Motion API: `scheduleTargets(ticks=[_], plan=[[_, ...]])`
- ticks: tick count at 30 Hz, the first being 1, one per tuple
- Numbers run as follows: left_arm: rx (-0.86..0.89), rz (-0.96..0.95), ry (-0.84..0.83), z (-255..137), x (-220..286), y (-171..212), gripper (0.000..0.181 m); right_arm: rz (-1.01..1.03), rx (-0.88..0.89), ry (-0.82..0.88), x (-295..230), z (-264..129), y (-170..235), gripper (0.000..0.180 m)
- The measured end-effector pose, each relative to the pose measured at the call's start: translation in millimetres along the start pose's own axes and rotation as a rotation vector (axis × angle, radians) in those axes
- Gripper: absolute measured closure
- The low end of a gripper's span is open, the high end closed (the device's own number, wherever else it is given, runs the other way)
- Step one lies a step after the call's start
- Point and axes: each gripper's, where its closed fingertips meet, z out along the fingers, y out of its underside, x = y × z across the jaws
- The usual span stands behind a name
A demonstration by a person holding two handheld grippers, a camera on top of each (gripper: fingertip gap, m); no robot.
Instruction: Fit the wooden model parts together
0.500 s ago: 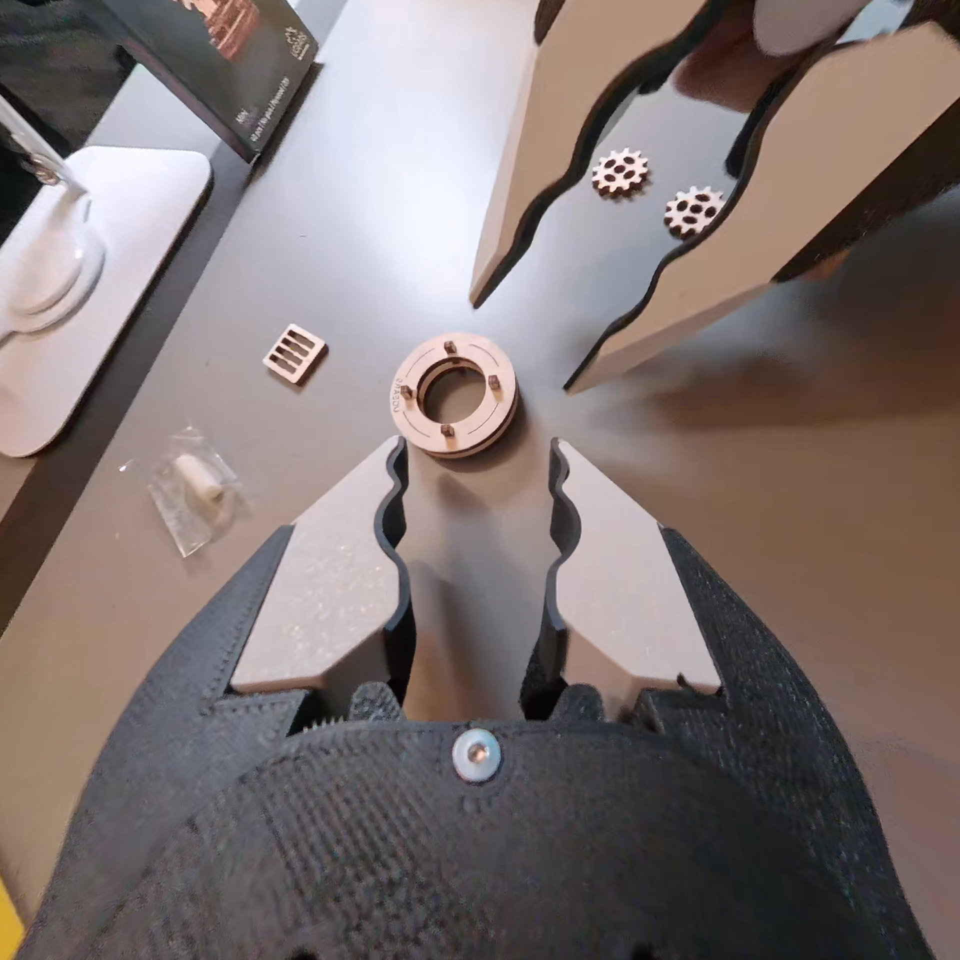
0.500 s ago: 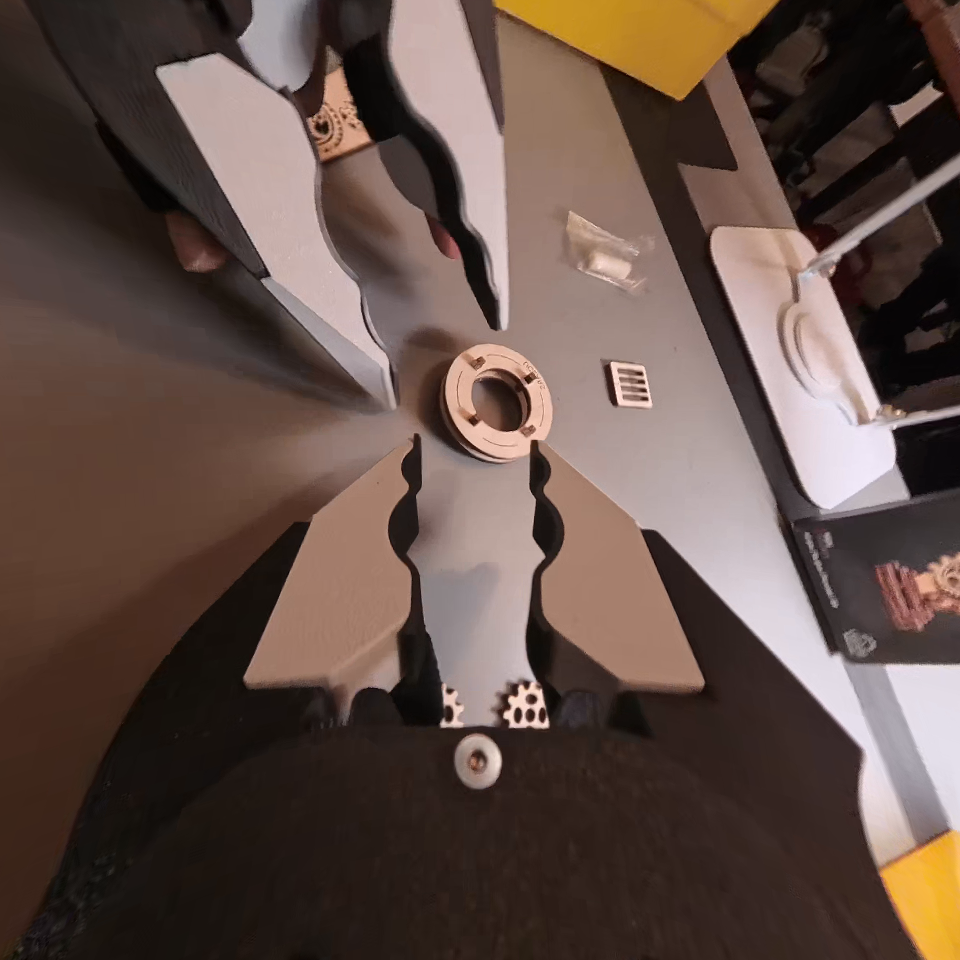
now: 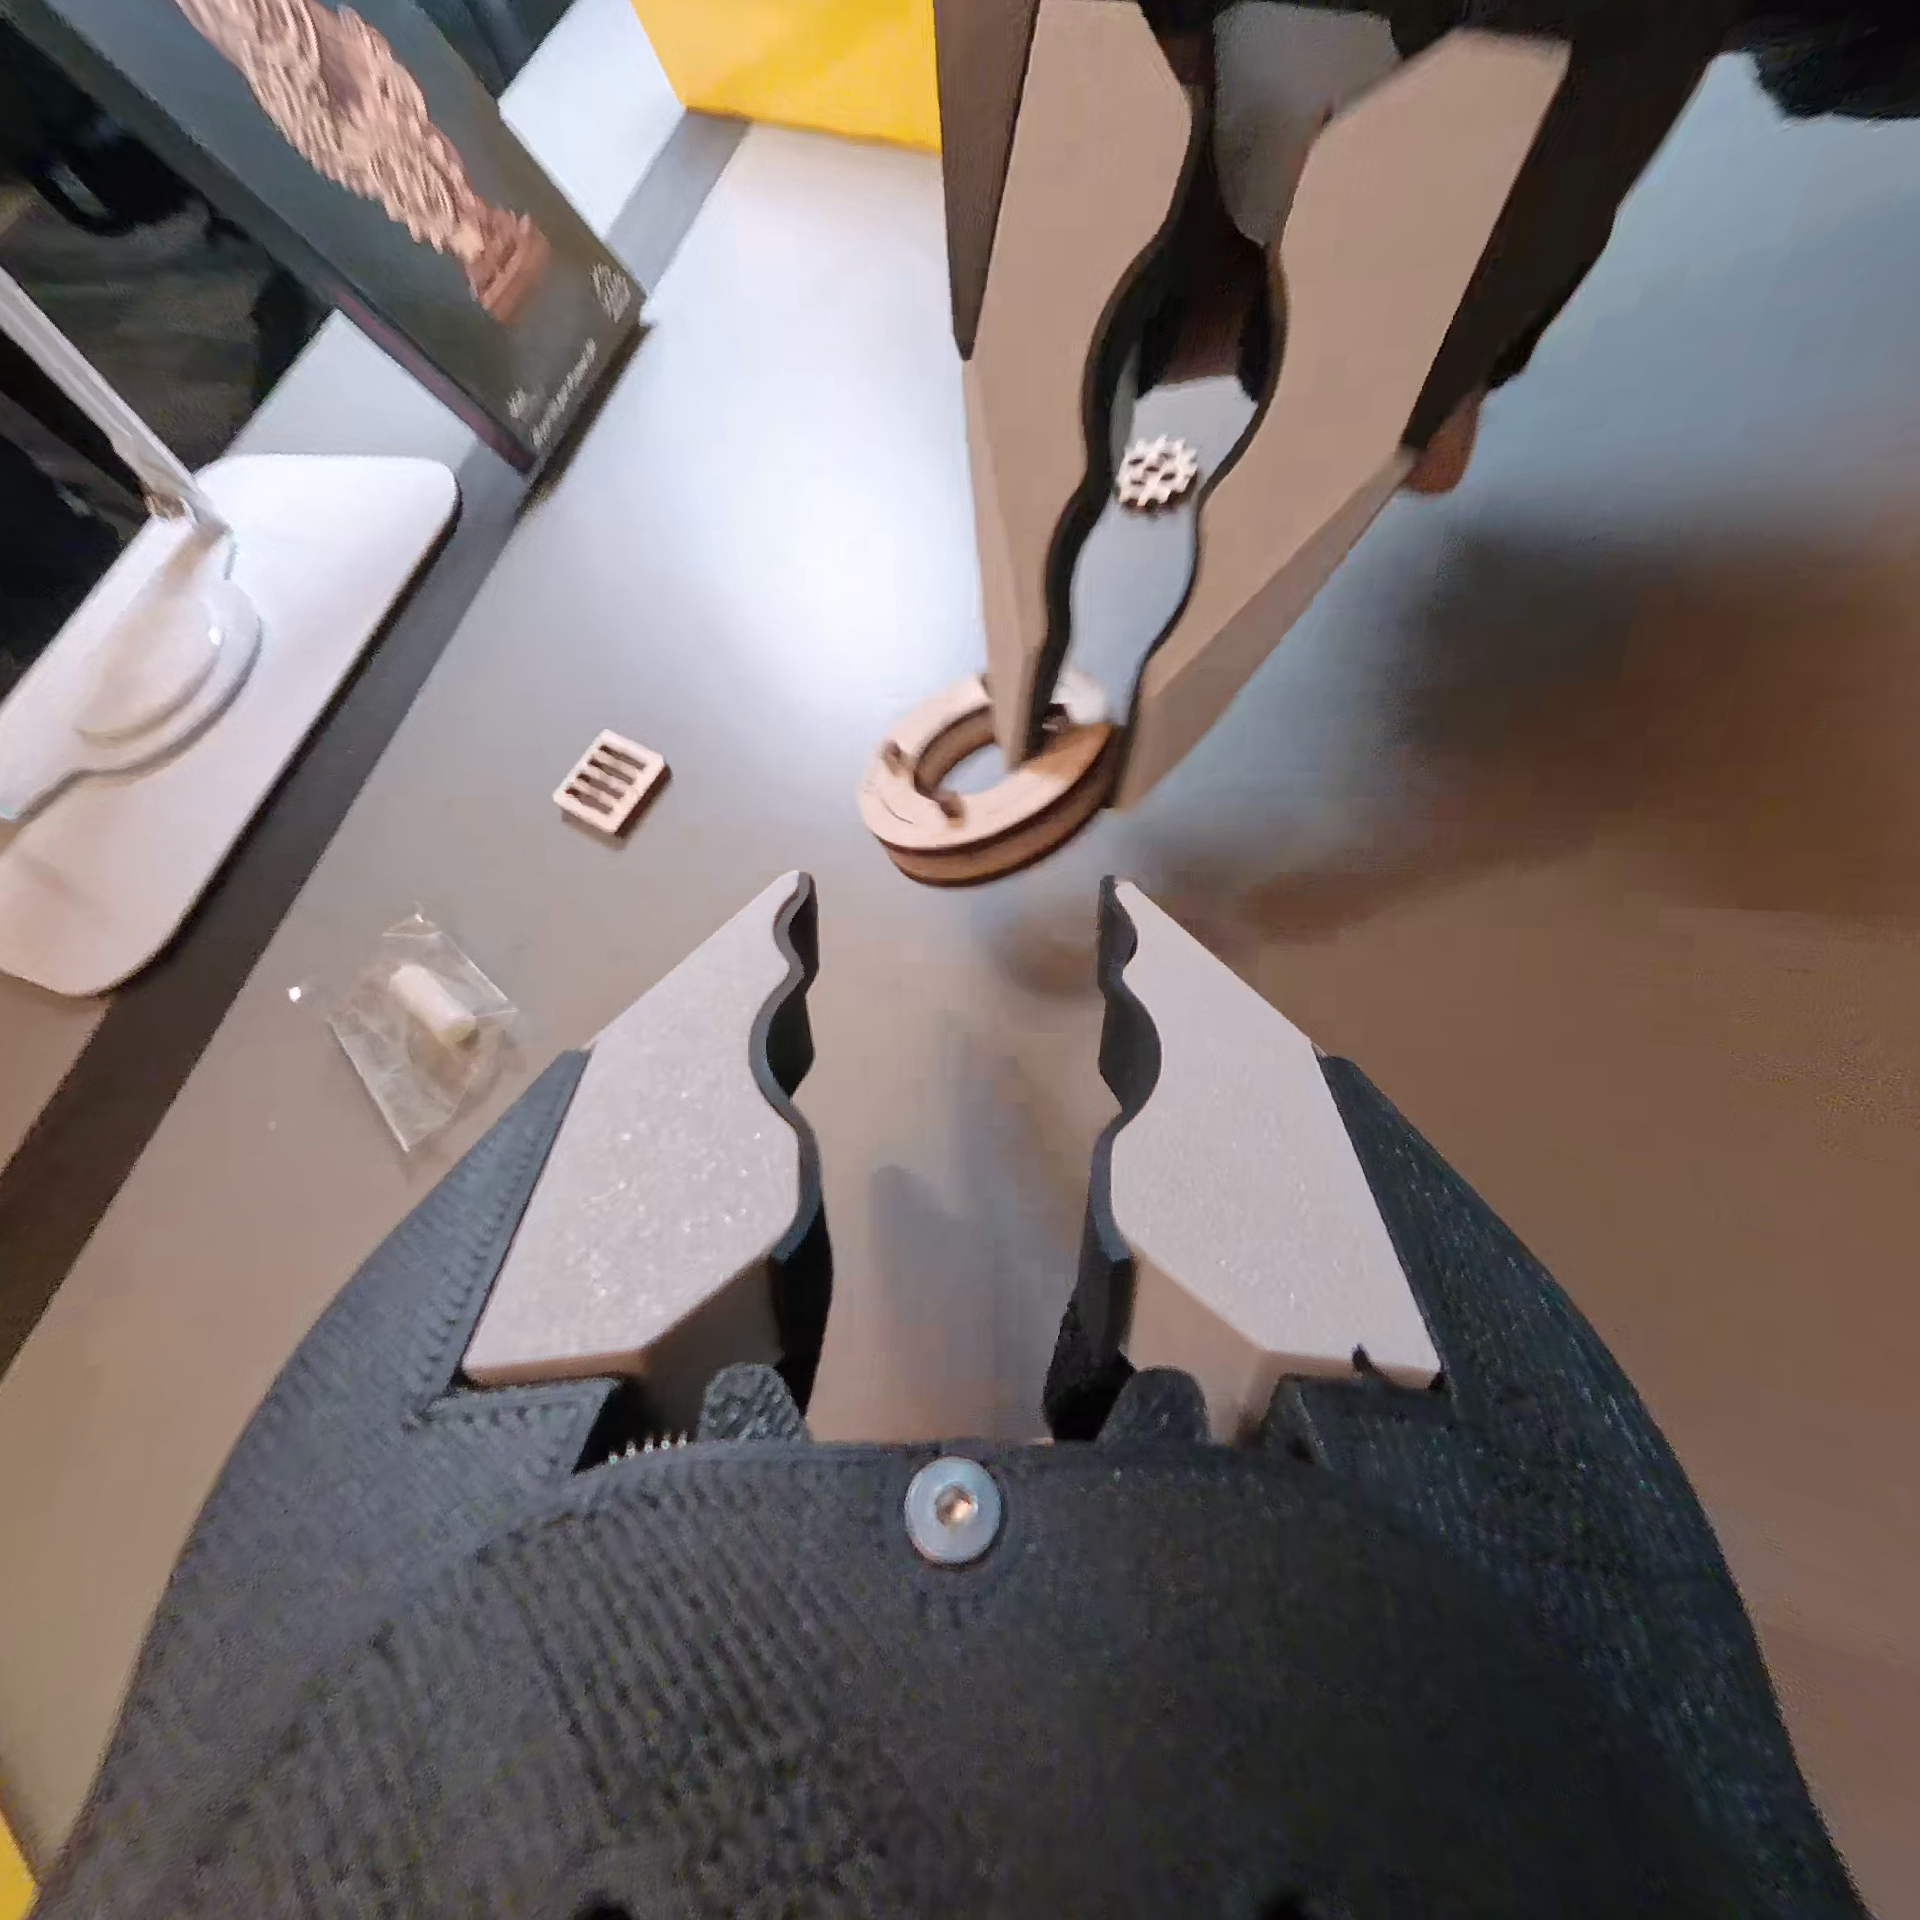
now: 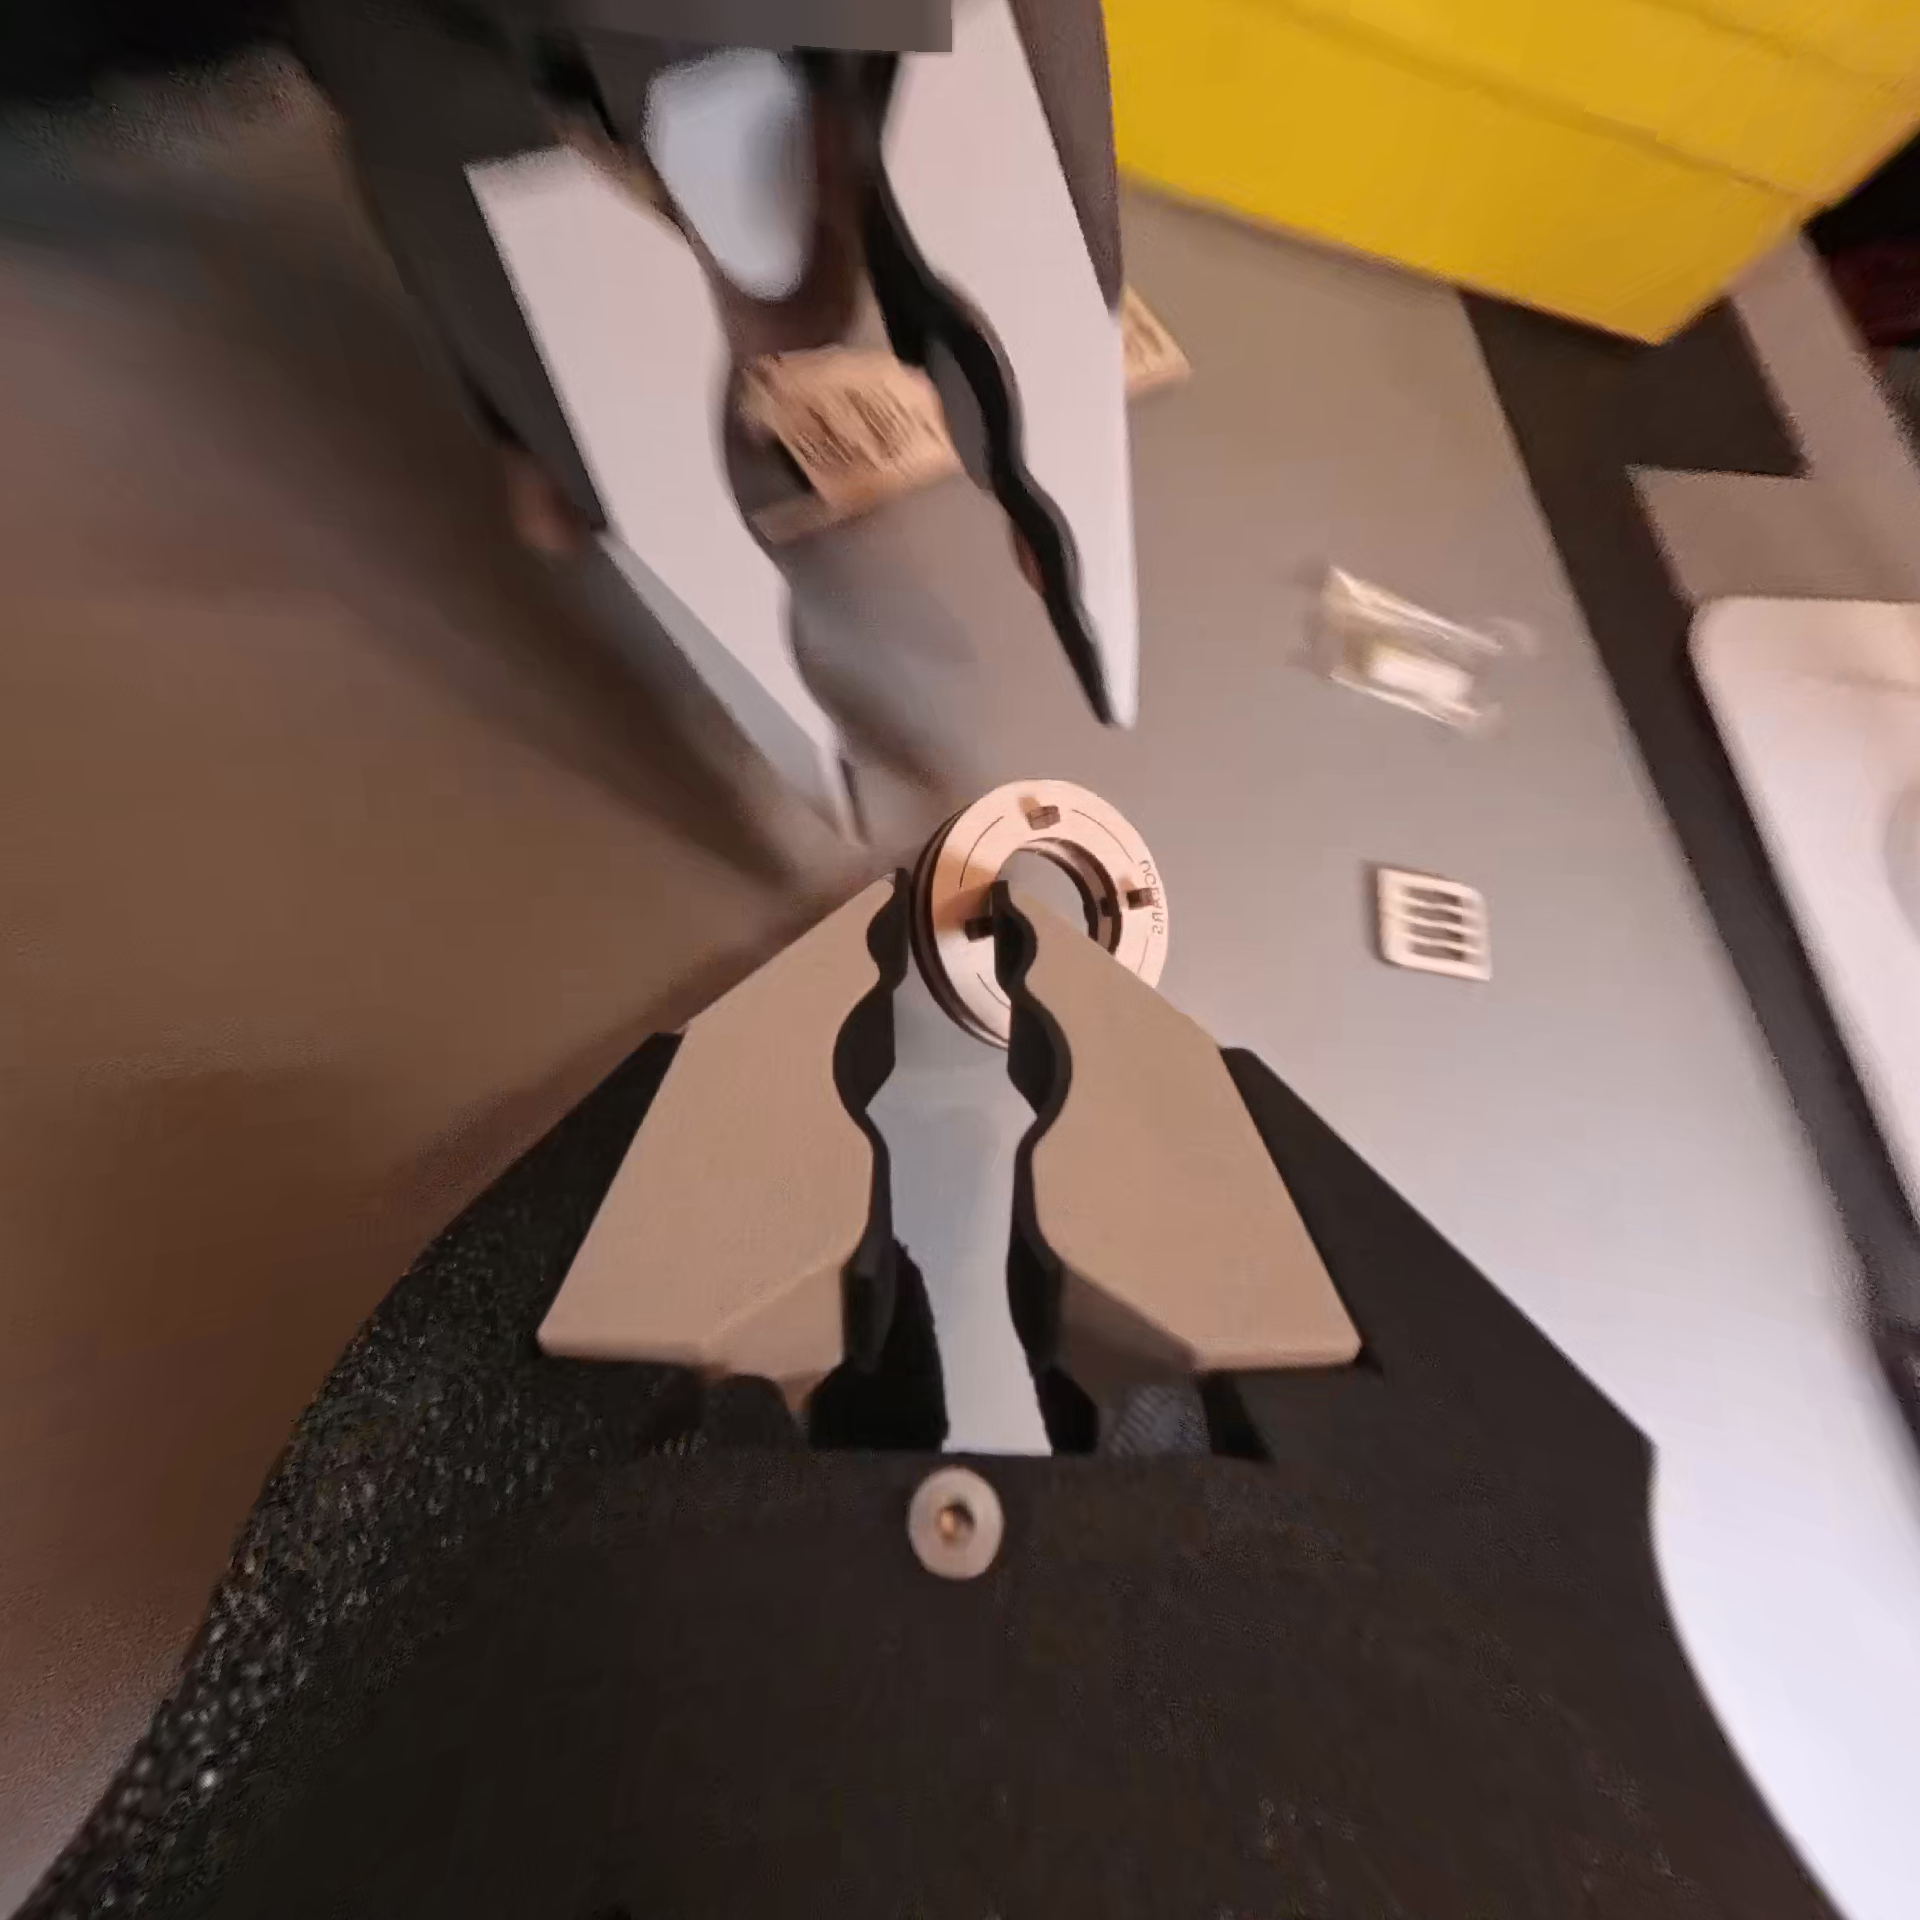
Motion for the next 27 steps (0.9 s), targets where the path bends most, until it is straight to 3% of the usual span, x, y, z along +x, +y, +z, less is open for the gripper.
scheduleTargets(ticks=[2,6,11,15,19,23,27], plan=[[0.071,0.026,0.024,-5,9,-17,0.129,0.136,0.201,-0.225,-23,-26,-24,0.167],[0.257,0.056,0.074,-21,28,-57,0.149,0.265,0.487,-0.440,-33,-73,-52,0.166],[0.443,0.033,0.076,-42,34,-90,0.164,0.282,0.593,-0.577,-48,-95,-64,0.168],[0.562,-0.043,0.182,-57,41,-101,0.152,0.268,0.631,-0.694,-63,-110,-72,0.169],[0.607,-0.090,0.362,-64,65,-108,0.160,0.259,0.637,-0.817,-79,-120,-74,0.169],[0.581,-0.120,0.430,-65,72,-106,0.164,0.269,0.601,-0.847,-85,-120,-69,0.168],[0.563,-0.142,0.263,-63,45,-96,0.164,0.301,0.583,-0.618,-57,-107,-69,0.165]])
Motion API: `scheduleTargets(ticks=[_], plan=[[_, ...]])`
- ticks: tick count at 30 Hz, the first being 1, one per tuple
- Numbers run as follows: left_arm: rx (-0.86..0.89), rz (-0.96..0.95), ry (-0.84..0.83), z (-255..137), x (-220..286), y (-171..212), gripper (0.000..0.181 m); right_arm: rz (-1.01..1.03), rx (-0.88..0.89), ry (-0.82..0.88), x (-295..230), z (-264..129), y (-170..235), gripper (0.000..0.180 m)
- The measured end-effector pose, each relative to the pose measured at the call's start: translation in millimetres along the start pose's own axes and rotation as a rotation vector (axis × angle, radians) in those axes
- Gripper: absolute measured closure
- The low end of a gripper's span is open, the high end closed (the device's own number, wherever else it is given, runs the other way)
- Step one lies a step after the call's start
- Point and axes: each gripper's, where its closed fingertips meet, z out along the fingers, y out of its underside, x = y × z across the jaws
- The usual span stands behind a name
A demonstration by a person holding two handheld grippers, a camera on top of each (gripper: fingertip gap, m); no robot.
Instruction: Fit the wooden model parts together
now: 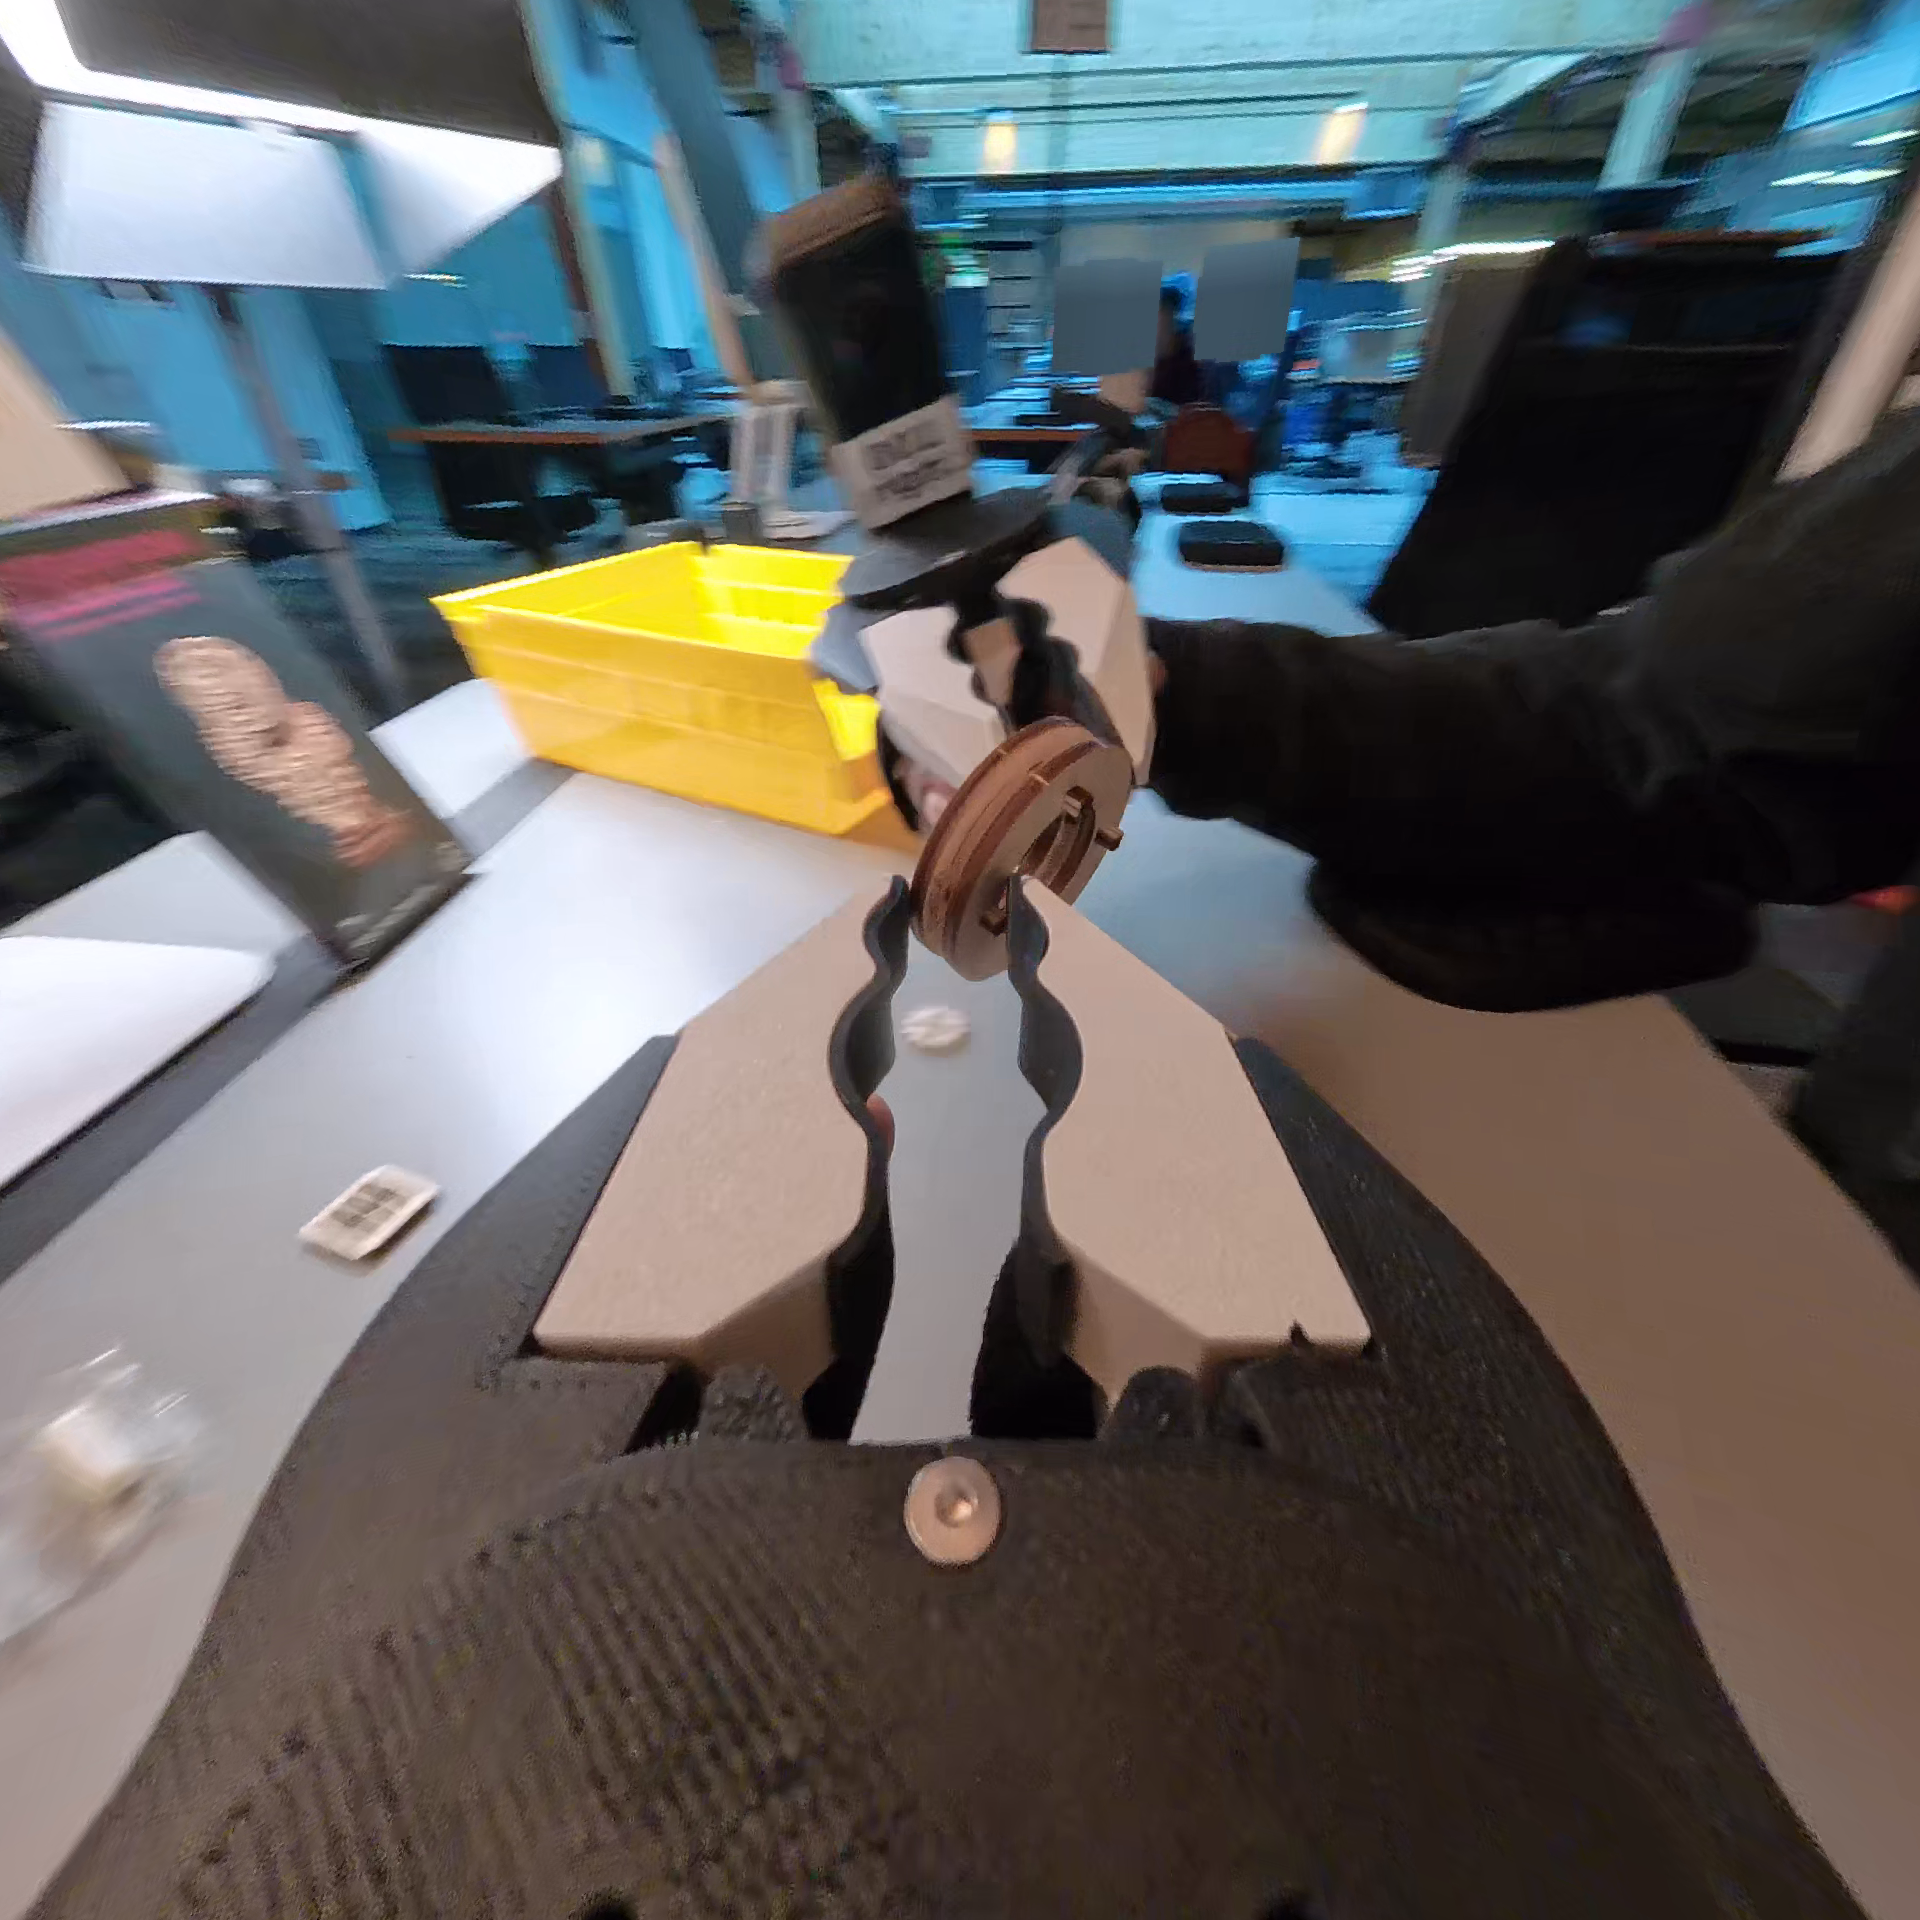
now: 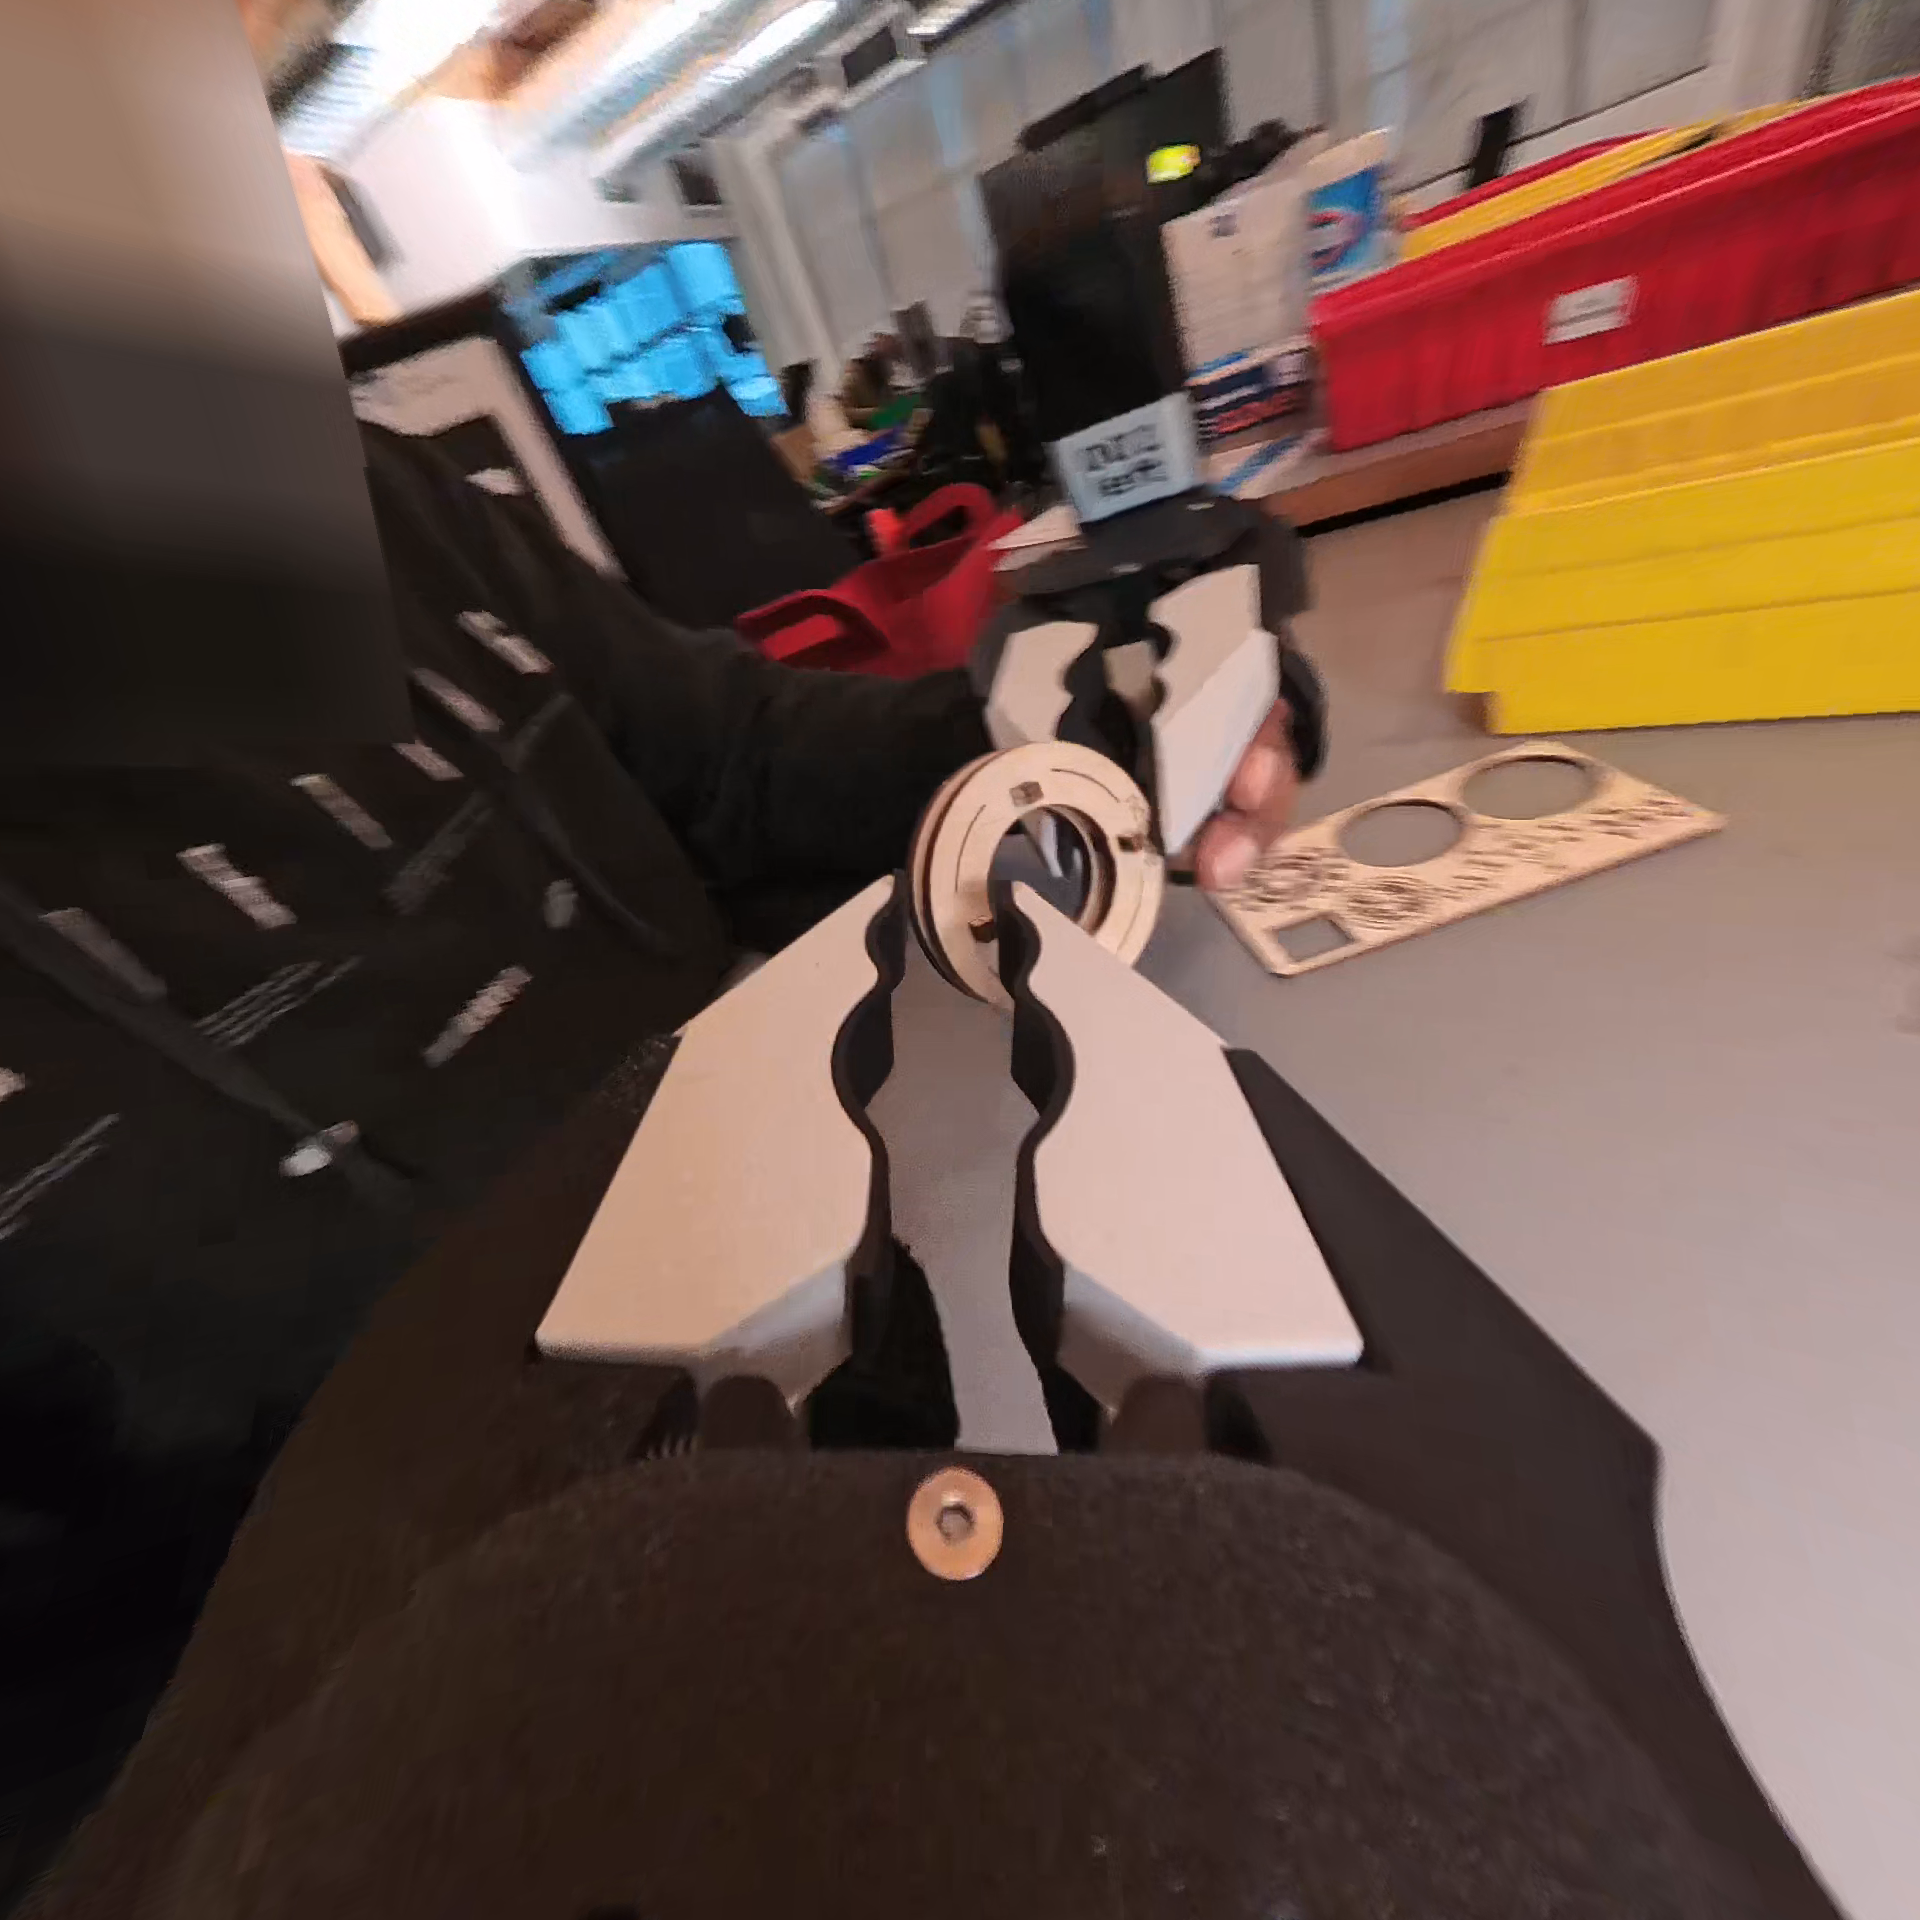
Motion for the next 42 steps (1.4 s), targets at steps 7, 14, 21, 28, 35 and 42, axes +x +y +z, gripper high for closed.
scheduleTargets(ticks=[7,14,21,28,35,42], plan=[[-0.111,0.178,-0.294,-10,-31,13,0.164,-0.349,-0.115,0.596,40,-4,7,0.136],[-0.214,0.354,-0.399,-2,-20,30,0.164,-0.581,-0.252,0.738,51,-2,23,0.171],[-0.151,0.281,-0.188,3,3,31,0.141,-0.595,-0.274,0.524,32,3,40,0.171],[-0.245,0.379,-0.141,6,19,42,0.170,-0.678,-0.354,0.556,33,5,48,0.169],[-0.342,0.477,-0.160,7,21,46,0.171,-0.692,-0.422,0.599,35,3,53,0.169],[-0.277,0.462,-0.181,6,17,44,0.168,-0.742,-0.446,0.611,35,2,52,0.171]])
